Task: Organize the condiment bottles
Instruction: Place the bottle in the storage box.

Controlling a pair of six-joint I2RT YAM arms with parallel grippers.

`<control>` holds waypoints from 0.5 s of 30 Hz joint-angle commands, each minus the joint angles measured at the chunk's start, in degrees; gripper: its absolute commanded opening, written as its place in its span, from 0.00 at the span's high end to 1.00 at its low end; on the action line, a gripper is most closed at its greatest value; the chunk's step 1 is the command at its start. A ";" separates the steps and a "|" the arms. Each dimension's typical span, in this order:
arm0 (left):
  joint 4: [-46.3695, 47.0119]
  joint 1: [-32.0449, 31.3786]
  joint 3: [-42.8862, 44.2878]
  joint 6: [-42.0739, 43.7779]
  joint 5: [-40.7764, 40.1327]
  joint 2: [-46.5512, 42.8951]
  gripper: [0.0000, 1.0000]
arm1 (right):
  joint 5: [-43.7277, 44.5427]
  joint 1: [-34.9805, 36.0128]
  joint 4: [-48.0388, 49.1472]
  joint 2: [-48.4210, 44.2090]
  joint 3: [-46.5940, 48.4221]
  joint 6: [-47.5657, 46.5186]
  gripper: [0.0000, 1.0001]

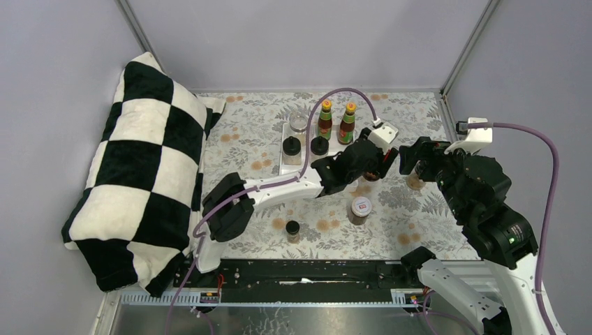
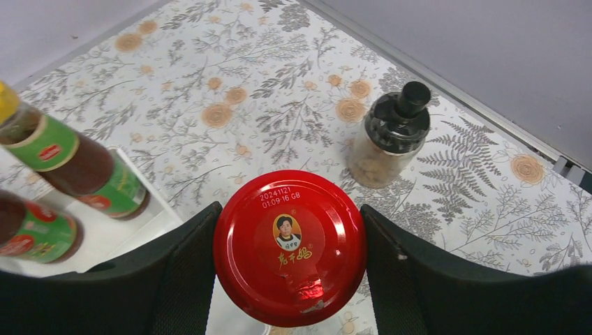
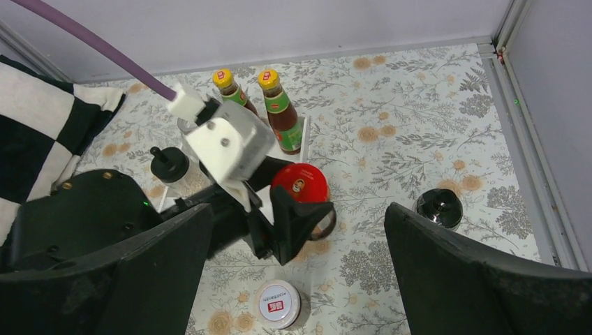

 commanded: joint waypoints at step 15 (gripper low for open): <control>8.95 7.81 -17.49 -1.20 -3.08 -18.29 0.34 | -1.80 -0.10 3.49 0.17 -4.08 1.80 0.00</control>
